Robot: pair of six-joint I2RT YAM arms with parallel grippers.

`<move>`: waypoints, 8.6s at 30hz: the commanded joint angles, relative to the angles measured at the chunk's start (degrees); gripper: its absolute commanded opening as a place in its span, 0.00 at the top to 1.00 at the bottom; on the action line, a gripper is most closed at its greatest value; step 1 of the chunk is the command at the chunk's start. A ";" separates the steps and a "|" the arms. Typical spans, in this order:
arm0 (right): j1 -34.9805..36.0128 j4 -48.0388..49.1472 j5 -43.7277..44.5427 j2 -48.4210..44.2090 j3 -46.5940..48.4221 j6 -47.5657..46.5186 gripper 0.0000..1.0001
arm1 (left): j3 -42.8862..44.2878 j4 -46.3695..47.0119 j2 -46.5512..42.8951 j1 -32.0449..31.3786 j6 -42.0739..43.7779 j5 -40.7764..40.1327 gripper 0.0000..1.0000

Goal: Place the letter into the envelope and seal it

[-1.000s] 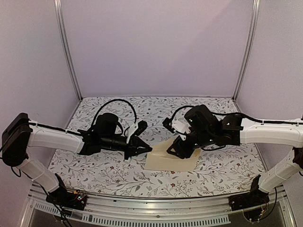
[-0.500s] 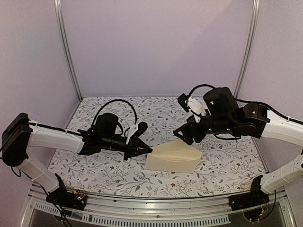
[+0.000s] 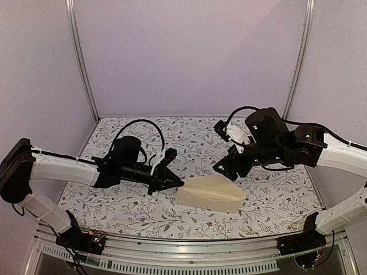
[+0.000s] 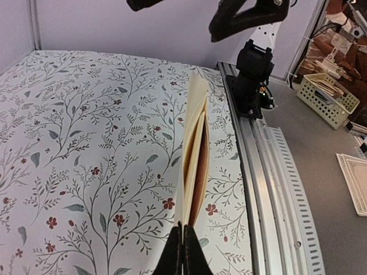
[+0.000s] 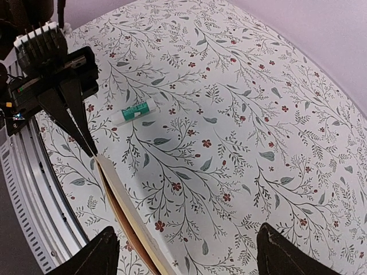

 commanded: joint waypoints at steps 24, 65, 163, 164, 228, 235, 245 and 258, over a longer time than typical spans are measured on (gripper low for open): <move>-3.22 -1.74 -16.58 11.66 0.81 -10.82 0.20 | -0.40 -0.41 -0.39 0.70 1.08 0.51 1.00; -6.69 8.94 -18.68 5.47 -2.41 6.03 1.00 | -6.83 2.31 -18.23 0.16 -8.41 -19.29 0.00; -13.76 25.53 -1.35 -7.42 -30.04 24.75 0.14 | -7.45 -17.96 -13.67 -4.31 -26.30 -48.97 0.27; -13.78 25.65 -1.29 -7.89 -30.61 24.64 0.13 | -8.12 -18.64 -13.81 -4.71 -27.41 -49.44 0.29; -13.78 34.82 1.55 -28.44 -42.71 24.22 0.01 | -8.54 4.99 1.76 -12.88 -14.73 -52.33 1.00; -13.78 35.00 -7.37 -33.72 -42.37 23.96 0.01 | -9.70 22.54 5.69 -13.35 0.40 -35.27 1.00; -13.78 32.78 -21.48 -27.45 -35.58 25.14 0.01 | -10.24 24.18 5.08 -13.51 10.26 -30.31 1.00; -13.76 18.82 -35.82 -13.21 -21.08 23.66 0.01 | -13.03 24.81 3.63 -15.25 12.95 -35.36 1.00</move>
